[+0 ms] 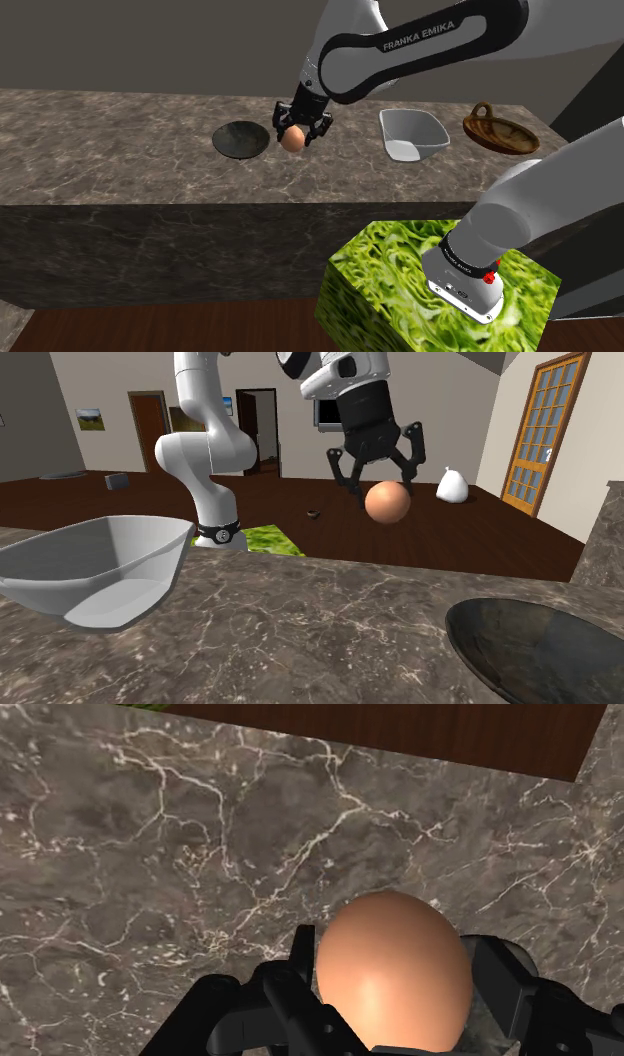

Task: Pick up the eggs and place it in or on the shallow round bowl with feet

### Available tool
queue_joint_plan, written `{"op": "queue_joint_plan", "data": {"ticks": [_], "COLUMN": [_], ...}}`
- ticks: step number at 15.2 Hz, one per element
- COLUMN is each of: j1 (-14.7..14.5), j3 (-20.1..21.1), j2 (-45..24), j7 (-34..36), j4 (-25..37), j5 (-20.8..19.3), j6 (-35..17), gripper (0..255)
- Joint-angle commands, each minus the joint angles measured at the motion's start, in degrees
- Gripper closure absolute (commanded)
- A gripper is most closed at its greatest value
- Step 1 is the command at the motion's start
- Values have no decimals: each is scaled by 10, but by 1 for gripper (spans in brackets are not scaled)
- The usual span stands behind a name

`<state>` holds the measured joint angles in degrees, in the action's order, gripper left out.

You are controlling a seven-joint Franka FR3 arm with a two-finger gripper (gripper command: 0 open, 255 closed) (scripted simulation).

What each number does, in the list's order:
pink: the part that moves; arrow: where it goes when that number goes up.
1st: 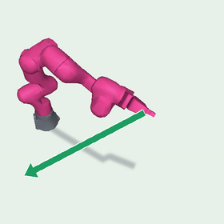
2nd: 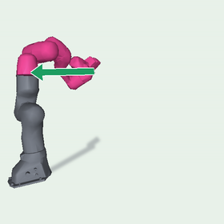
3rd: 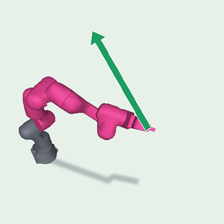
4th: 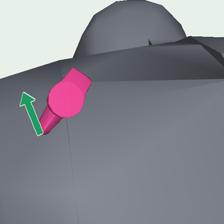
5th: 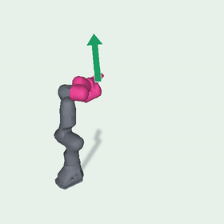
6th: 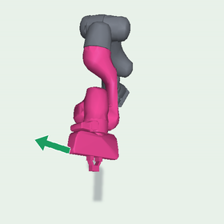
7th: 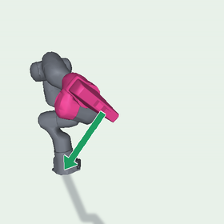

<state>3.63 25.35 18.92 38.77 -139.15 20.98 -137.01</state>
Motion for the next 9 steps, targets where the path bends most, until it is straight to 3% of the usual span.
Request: {"op": "queue_joint_plan", "data": {"ticks": [1, 5, 9], "j1": [14, 33, 35], "j3": [7, 20, 23], "j2": [-47, -144, -241], "j7": [11, 45, 83], "j4": [44, 139, 245], "j5": [-24, -84, -149], "j6": [-3, -2, 14], "gripper": [255, 255, 255]}}
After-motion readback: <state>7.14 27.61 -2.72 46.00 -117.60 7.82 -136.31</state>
